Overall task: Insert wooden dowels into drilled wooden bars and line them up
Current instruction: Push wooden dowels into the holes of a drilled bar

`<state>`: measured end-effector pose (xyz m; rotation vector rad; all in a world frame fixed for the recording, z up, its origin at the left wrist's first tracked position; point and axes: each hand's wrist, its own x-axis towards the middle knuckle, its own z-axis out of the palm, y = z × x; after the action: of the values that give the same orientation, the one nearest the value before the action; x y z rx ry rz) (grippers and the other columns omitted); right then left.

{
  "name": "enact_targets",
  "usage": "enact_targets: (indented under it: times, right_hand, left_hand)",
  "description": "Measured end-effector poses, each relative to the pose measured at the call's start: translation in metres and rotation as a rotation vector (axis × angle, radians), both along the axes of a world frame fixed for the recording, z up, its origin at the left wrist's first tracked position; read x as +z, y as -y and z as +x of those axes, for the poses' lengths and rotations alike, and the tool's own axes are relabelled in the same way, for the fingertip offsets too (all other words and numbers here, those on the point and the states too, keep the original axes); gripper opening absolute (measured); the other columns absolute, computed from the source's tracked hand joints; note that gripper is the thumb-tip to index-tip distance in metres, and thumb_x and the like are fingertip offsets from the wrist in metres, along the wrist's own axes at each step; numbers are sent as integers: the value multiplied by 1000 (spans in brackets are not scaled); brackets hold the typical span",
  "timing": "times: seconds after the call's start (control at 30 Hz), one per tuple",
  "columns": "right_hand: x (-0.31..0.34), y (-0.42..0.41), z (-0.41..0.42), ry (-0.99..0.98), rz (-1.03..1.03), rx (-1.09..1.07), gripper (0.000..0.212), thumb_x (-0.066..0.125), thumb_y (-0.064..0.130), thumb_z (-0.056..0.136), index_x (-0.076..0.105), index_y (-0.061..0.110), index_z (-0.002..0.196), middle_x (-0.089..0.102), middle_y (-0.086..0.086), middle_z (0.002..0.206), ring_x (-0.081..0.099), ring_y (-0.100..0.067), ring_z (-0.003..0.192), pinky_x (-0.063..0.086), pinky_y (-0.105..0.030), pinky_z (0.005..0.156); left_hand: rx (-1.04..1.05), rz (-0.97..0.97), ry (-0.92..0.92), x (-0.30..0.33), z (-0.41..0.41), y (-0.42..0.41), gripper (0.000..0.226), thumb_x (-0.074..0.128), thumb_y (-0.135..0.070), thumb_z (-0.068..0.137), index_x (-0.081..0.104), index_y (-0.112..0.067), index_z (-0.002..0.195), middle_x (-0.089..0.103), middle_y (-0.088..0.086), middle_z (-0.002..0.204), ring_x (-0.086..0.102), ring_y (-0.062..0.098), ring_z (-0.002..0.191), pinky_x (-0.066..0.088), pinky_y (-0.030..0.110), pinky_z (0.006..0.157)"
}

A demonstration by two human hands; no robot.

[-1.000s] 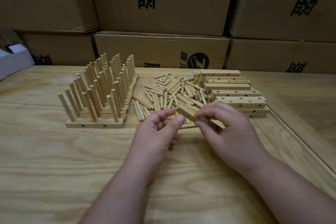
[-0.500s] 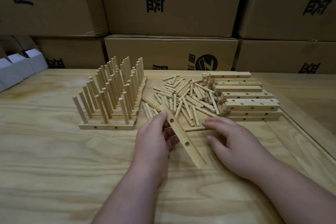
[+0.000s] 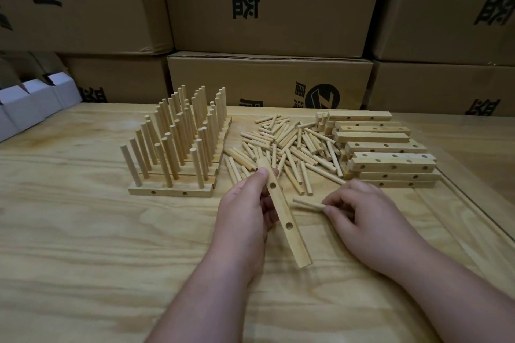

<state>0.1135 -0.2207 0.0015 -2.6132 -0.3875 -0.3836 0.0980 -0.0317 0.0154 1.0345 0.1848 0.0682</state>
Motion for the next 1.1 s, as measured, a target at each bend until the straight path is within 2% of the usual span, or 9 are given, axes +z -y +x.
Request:
enact_targets:
  times: [0.1,0.17,0.27,0.37,0.5,0.7,0.8,0.97,1.1]
  right_hand:
    - [2,-1,-2,73,182,27,10,63,30,93,65,39,91,58,25,93,54,3,92,42,-15,72]
    - [4,-4,-6,107,311,64,10,62,29,93,64,39,93,61,26,95,58,1,89,44,-13,64]
    - [5,-6,-12,152,422,145,11,61,29,91,67,34,98,65,19,88,62,-6,89,50,-19,67]
    - [6,-7,-13,212,437,186,11,66,20,91,70,26,99,66,14,84,64,-10,89,51,-22,72]
    - [5,-8,-12,284,417,213,10,67,19,89,71,21,98,65,18,84,63,-10,86,48,-18,74]
    - [3,-8,-11,329,427,238,12,67,19,87,72,20,98,68,14,87,64,-10,85,49,-20,74]
    - [4,-8,-11,329,430,242,13,67,17,87,72,19,99,68,13,87,64,-10,85,49,-18,73]
    - [8,-11,-14,373,463,238,17,67,13,86,69,23,99,67,15,90,63,-2,87,45,-8,76]
    - [8,-11,-15,350,517,208,17,64,14,87,68,23,102,67,16,94,62,5,92,43,-5,80]
  left_hand:
    - [-14,16,12,0,-1,1,32,56,-31,101,83,-21,88,79,9,86,76,17,73,60,30,60]
    - [-23,28,26,1,-2,1,33,55,-30,101,83,-21,86,79,10,85,76,18,73,60,30,60]
    - [-40,46,47,2,-2,1,35,54,-28,102,83,-23,84,79,7,80,76,15,70,57,26,56]
    - [-44,62,51,2,-4,1,35,54,-28,103,83,-24,84,78,4,77,75,13,68,56,25,56]
    - [-28,86,11,0,-2,-1,35,52,-29,102,84,-23,87,74,-2,73,69,7,63,53,22,54]
    - [-28,146,11,-3,-2,-3,29,57,-32,100,80,-16,98,71,0,71,63,9,57,49,26,57]
    - [-11,159,48,-3,-2,-6,17,59,-24,100,71,-34,107,75,7,76,67,12,60,51,23,50]
    - [17,102,70,-2,-2,-4,26,55,-19,103,72,-33,90,70,7,74,61,12,54,49,23,46]
    - [-25,128,53,-1,-1,-5,39,46,-13,102,78,-35,98,78,9,88,66,14,62,51,25,48]
